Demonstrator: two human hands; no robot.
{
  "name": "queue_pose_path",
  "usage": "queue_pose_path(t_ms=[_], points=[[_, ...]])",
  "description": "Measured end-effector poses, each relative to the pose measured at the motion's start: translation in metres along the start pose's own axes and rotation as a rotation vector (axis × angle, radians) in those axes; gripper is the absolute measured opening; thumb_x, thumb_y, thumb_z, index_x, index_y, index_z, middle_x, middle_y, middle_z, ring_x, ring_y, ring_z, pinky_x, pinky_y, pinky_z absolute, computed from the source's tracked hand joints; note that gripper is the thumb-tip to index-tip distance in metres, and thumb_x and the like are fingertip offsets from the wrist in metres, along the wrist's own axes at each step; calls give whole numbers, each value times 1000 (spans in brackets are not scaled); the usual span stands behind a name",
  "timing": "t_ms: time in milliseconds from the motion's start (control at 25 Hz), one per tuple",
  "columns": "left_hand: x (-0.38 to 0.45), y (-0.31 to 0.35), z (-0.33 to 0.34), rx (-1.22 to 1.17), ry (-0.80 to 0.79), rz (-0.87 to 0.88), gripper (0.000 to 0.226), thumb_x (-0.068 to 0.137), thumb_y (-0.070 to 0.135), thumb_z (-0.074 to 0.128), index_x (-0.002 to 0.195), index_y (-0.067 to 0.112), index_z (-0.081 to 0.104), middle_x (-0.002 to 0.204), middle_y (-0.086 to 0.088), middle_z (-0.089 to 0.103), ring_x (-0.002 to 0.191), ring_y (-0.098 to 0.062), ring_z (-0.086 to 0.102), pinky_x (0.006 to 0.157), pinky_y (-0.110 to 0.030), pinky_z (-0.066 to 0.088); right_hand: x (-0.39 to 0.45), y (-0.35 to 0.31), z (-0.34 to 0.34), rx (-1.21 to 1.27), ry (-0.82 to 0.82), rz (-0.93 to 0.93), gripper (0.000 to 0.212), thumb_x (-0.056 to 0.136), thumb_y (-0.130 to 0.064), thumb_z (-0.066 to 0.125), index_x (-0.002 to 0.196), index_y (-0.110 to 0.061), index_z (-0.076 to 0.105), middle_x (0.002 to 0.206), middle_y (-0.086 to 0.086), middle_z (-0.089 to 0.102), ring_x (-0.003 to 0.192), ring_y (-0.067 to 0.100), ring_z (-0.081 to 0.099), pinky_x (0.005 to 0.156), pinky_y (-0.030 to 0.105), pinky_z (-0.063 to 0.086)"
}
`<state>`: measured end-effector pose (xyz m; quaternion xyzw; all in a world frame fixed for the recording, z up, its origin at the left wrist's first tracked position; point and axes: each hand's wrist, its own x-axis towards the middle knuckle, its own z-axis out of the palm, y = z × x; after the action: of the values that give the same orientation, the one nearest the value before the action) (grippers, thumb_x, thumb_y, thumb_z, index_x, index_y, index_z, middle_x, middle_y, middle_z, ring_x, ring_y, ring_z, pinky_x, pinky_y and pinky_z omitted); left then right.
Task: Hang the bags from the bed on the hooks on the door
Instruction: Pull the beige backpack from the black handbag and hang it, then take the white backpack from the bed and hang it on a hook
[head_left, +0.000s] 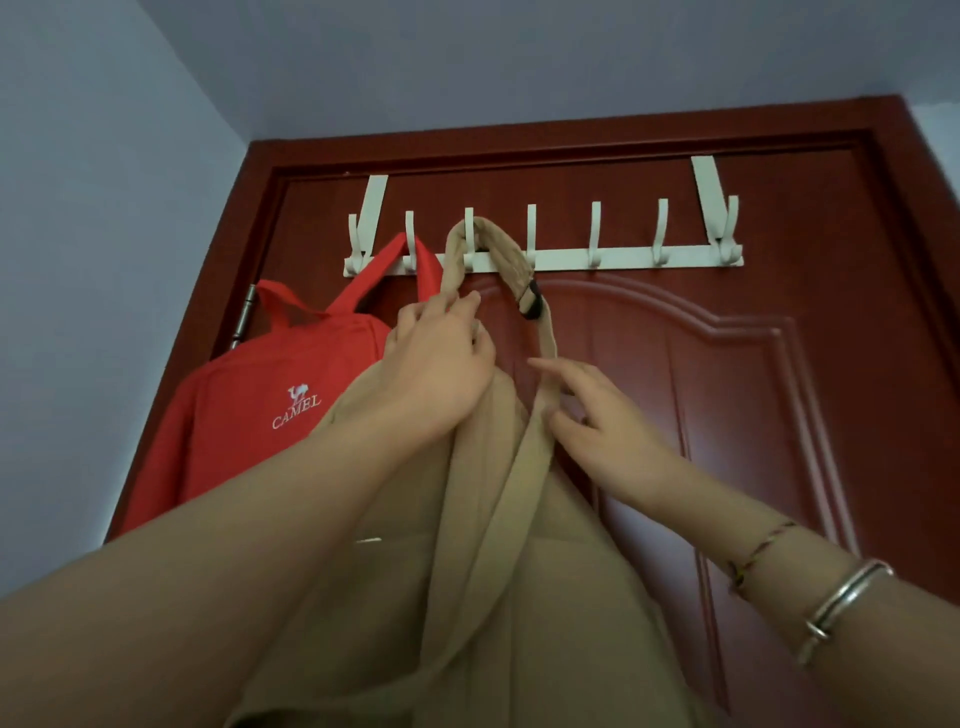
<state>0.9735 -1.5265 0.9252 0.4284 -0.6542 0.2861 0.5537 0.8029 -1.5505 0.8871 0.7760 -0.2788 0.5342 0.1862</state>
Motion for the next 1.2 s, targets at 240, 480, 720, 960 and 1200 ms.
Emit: queue_pose_path(t_ms=[240, 480, 720, 960, 1200], points=[[-98, 77, -18, -128, -156, 38, 44, 91, 23, 44, 134, 17, 51, 142, -8, 49, 129, -32, 45, 109, -42, 34, -111, -33, -77, 52, -8, 165, 41, 87, -8, 43, 121, -29, 55, 129, -8, 49, 119, 6, 46, 94, 18, 33], [-198, 176, -39, -538, -368, -95, 36, 92, 16, 49, 127, 15, 60, 125, -14, 64, 114, -27, 59, 94, -17, 39, -224, -72, -189, -70, -94, 413, 40, 86, -3, 44, 117, -25, 58, 129, -3, 50, 116, 5, 49, 98, 22, 38], [-284, 274, -50, -764, -591, -10, 30, 91, 19, 48, 114, 19, 67, 117, 1, 69, 109, -12, 62, 88, -19, 41, -363, -143, -282, -310, -144, 663, 37, 88, -12, 43, 114, -35, 55, 123, -14, 47, 113, 5, 50, 93, 20, 39], [-348, 418, -92, -1002, -824, 77, 22, 89, 19, 50, 97, 21, 70, 101, 6, 70, 94, -12, 64, 74, -22, 46, -463, -238, -426, -532, -119, 933, 37, 88, -13, 42, 115, -36, 54, 128, -10, 49, 118, 6, 48, 88, 26, 43], [-429, 609, -180, -1285, -980, 292, 19, 87, 16, 53, 89, 21, 72, 94, 0, 74, 89, -15, 68, 81, -27, 50, -578, -374, -596, -771, 16, 1182, 38, 86, -9, 44, 114, -32, 57, 117, -8, 52, 115, 8, 51, 86, 25, 44]])
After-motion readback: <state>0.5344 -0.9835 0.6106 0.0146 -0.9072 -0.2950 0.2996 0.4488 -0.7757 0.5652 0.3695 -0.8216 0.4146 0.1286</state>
